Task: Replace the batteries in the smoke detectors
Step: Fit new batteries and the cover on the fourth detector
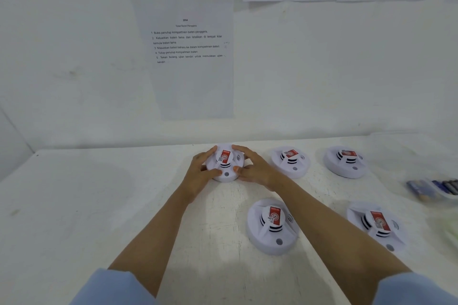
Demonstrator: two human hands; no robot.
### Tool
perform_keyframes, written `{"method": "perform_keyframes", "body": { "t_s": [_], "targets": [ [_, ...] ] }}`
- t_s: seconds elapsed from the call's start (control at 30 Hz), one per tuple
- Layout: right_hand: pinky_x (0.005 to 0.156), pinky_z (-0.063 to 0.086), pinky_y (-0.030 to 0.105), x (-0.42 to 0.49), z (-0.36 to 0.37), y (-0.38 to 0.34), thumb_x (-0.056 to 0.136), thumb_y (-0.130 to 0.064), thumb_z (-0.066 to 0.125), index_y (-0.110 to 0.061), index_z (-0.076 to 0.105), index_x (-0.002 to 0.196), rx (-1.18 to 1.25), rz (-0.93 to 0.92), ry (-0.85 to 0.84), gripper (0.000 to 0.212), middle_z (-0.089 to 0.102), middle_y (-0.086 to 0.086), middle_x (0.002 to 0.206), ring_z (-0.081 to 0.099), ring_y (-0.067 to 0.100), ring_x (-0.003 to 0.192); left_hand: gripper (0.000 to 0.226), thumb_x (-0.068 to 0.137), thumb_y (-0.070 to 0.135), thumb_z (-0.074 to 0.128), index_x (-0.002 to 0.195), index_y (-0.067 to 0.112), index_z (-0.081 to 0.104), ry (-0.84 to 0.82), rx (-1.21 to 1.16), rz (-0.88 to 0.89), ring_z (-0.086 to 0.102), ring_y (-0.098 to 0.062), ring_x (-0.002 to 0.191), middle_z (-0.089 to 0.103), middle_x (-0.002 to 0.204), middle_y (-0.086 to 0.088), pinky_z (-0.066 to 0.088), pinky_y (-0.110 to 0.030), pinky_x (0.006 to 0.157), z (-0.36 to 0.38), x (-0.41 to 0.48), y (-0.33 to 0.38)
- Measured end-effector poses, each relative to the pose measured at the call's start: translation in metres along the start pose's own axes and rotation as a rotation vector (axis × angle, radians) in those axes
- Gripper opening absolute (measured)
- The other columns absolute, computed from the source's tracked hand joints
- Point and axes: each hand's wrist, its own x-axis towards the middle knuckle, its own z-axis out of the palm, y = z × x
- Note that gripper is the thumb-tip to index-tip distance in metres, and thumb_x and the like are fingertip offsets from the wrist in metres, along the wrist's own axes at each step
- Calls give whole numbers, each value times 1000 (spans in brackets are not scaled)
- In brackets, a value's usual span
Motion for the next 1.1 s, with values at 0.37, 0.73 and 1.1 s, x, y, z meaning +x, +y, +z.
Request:
{"method": "perform_keyframes", "body": {
  "t_s": [0.37,0.73,1.1],
  "targets": [
    [69,50,12,1,-2,-1,85,-4,61,-10,38,136,-155,9,20,56,50,-12,92,52,4,84,50,87,4,60,130,22,44,-130,63,-18,51,-9,109,51,122,7,45,-11,81,-6,-3,11],
    [91,44,28,0,-3,-5,87,-6,60,-8,35,137,-275,30,-7,56,48,14,131,47,17,105,49,88,4,58,132,21,44,-177,182,-50,50,-6,106,50,123,7,41,-17,90,-6,-3,22],
    [107,39,39,7,-4,-3,89,-12,58,-8,33,141,-339,116,-44,57,42,10,142,43,28,129,43,90,2,53,129,17,45,-206,153,-97,50,-9,104,51,115,9,41,-17,86,-5,-2,24]
  ]
}}
